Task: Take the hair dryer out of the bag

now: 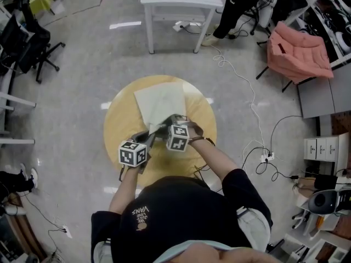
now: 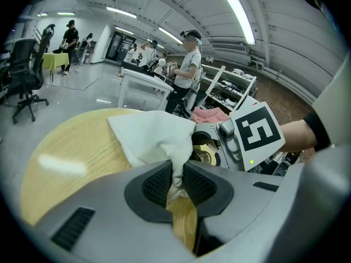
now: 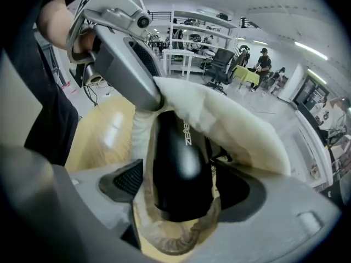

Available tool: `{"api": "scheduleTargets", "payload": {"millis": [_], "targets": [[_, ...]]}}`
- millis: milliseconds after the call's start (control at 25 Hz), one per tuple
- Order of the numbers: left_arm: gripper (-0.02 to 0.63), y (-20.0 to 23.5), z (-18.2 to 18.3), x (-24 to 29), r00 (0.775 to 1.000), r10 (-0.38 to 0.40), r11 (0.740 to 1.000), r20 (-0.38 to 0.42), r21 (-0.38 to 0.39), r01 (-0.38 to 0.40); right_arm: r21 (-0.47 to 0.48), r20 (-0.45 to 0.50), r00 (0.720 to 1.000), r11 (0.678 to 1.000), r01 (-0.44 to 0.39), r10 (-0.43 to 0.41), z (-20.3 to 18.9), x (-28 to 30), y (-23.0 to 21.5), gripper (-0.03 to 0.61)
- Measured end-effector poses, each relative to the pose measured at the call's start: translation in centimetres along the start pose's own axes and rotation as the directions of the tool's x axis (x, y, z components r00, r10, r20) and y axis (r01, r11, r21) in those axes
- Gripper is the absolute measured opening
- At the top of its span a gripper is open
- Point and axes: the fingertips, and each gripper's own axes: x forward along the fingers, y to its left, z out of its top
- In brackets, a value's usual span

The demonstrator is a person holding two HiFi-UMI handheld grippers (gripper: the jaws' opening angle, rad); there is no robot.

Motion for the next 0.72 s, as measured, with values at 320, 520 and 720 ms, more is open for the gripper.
{"api": "scheduleTargets", "payload": {"millis": [320, 520, 720], "targets": [[0.054, 1.3, -0.5, 0.0, 1.000, 0.004, 1.000, -0.009, -0.019, -0.004, -0.044, -0.064, 0.996, 0.997, -0.057, 0.054, 0.4, 1.8, -0.1, 0.411], [0.054, 2.1, -0.8, 0.0, 1.000, 0.004, 0.999, -0.013, -0.035, -0.005, -0.050, -0.086, 0.992, 0.994, -0.097, 0.092, 0.6, 2.7, 0.0, 0.411], [0.054, 2.7, -1.1, 0.1, 1.000, 0.001, 0.999, -0.025, -0.045, -0.002, -0.058, -0.110, 0.987, 0.990, -0.126, 0.119, 0.7, 3.3, 0.0, 0.408]]}}
